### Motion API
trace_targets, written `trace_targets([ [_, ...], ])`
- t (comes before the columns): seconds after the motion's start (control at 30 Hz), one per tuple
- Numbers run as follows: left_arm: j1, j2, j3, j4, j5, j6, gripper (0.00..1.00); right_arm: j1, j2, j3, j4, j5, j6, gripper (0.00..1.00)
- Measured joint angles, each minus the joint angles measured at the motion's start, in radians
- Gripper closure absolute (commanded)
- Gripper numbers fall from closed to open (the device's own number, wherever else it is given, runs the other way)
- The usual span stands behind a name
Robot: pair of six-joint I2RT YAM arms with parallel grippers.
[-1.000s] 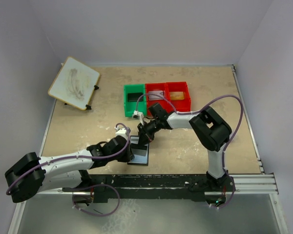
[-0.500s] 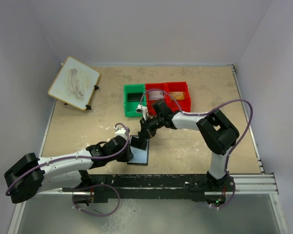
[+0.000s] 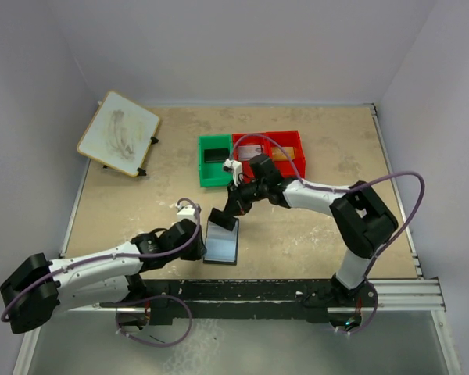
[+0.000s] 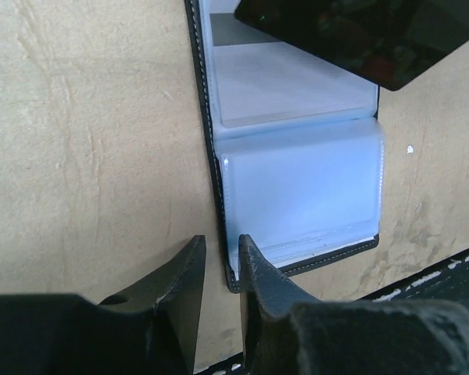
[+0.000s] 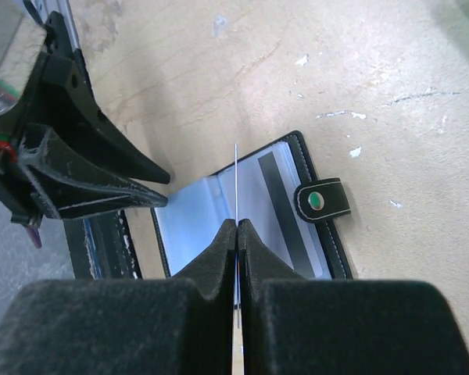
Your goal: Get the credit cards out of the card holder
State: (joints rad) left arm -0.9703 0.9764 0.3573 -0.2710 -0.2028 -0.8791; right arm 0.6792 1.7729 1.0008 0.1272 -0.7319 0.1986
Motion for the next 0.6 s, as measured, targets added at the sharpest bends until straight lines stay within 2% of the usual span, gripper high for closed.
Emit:
trace_targets([
  [0.6, 0.000, -0.111, 0.035, -0.109, -0.152, -0.027, 0.71, 0.000, -0.291, -0.206, 0.221, 0.168, -0.007, 1.00],
])
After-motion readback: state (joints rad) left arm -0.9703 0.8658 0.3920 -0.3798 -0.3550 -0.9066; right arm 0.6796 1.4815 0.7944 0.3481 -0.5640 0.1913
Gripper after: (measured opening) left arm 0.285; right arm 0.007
